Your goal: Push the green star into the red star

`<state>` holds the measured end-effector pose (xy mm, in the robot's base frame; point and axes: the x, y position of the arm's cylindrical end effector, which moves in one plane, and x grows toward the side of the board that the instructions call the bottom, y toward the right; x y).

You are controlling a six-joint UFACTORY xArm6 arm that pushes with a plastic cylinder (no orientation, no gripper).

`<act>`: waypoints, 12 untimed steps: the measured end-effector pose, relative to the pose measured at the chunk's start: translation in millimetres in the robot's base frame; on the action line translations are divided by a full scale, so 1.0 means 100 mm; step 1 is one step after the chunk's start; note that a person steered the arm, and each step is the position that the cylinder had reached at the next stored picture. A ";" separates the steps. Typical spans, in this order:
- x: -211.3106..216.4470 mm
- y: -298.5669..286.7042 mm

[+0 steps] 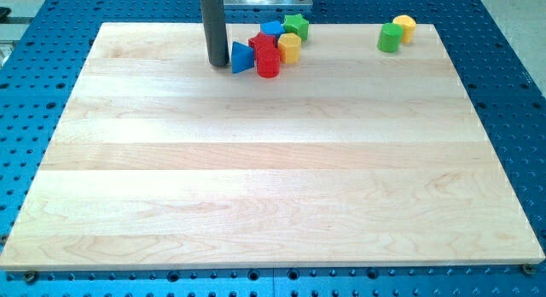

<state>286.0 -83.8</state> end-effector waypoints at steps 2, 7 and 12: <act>0.14 0.02; 0.83 2.39; -0.80 1.90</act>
<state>206.3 105.7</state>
